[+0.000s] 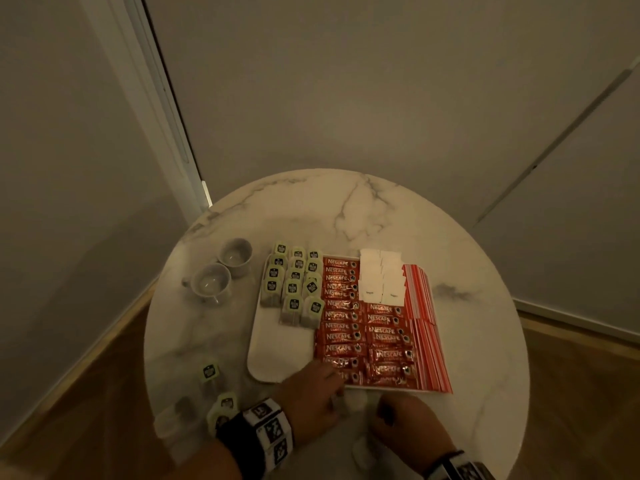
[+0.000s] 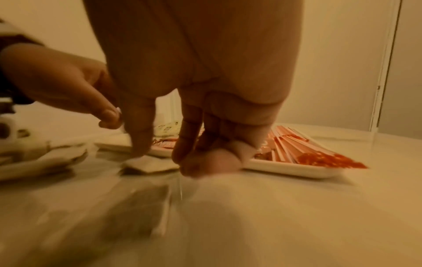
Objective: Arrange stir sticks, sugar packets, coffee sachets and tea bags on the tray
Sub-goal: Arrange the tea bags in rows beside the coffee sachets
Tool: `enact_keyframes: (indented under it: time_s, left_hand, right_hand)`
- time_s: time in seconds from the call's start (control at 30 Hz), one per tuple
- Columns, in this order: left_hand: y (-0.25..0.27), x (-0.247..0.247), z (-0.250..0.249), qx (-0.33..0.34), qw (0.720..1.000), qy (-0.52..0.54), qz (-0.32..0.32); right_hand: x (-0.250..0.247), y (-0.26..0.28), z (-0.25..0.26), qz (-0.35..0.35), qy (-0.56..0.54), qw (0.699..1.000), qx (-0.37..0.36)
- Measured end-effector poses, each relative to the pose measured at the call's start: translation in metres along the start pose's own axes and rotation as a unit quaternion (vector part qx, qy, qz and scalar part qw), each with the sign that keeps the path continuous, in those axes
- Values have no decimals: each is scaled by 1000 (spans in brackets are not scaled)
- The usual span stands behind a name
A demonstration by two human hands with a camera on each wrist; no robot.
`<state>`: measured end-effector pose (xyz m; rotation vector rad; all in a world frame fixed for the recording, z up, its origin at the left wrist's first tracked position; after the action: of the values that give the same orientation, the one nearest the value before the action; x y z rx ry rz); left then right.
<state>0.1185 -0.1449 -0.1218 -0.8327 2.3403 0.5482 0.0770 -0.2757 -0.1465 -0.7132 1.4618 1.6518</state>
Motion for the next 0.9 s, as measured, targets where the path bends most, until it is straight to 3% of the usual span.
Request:
enact_keyframes:
  time_s: [0.17,0.4,0.5,0.6,0.7,0.77,0.83,0.9]
  left_hand:
    - [-3,49,-17,1,987,-128,97]
    - [-14,63,-12,-73,970,-202,116]
    - [-13,64,-7,-99,967,-199,126]
    - [-8,45,-6,-129,979,-131,87]
    - [-1,9,7,-196,980,36,8]
    - [5,-9,21,-251,943,216,-38]
    - [15,-14,31,-297,842,444,-76]
    - [24,-21,37,-309,743,584,-106]
  right_hand:
    - [37,18,-6,62,74,995,13]
    - [34,29,7,-36,58,997,-29]
    - [34,29,18,-40,86,992,-82]
    - [35,31,33,-29,139,979,-145]
    - [32,31,42,-15,196,968,-159]
    - [42,25,34,24,175,975,-138]
    - [56,17,35,34,218,965,-142]
    - [58,13,40,25,263,952,-152]
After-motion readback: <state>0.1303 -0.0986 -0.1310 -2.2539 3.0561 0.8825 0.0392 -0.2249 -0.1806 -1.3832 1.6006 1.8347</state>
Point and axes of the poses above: each hand's wrist, its own y-axis away from the middle knuckle, its own x-axis out of the palm, z = x × y, the point moved 10 cm from there along -y, towards the middle knuckle, and after that the axes turned 13 degrees about y, right-handed, at the moved point
